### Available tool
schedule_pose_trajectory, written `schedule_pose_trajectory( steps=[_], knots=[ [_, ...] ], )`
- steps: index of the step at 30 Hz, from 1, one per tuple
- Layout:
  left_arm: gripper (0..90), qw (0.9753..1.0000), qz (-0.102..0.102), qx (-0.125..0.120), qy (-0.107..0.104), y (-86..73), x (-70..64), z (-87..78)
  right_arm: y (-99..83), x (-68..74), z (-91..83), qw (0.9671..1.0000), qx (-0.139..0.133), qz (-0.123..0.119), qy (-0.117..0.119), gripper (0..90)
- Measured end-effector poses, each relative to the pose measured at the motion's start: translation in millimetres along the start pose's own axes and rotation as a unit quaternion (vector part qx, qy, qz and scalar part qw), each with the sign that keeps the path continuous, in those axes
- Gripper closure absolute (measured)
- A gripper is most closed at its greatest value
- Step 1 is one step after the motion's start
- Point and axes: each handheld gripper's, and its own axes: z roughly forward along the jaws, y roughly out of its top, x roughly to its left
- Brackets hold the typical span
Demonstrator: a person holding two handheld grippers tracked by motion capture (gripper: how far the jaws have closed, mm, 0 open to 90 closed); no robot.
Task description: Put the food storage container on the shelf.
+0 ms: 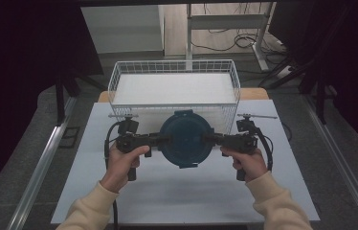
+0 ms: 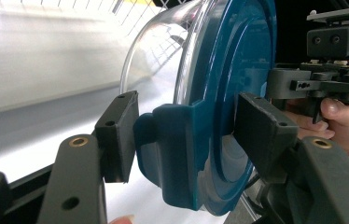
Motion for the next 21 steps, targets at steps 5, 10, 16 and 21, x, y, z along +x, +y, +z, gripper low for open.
schedule_pose_trajectory(
  steps=[5,10,16,21],
  knots=[
    [41.5,1.0000,0.004,-0.003,-0.003,10.8,-0.8,-3.5,11.5,5.6,0.1,1.0000,-0.002,-0.008,-0.003,43.4],
    [41.5,0.9999,0.012,-0.005,-0.004,22.7,-2.7,-6.5,22.3,10.3,-0.6,0.9999,-0.007,-0.015,-0.004,43.3],
    [41.5,0.9998,0.016,-0.009,-0.006,37.4,-2.1,-11.1,37.6,16.6,0.7,0.9995,-0.010,-0.028,-0.005,43.4],
    [41.6,0.9997,0.019,-0.013,-0.008,47.9,0.6,-14.8,49.2,20.4,4.3,0.9994,-0.011,-0.032,-0.006,43.4]
  ],
)
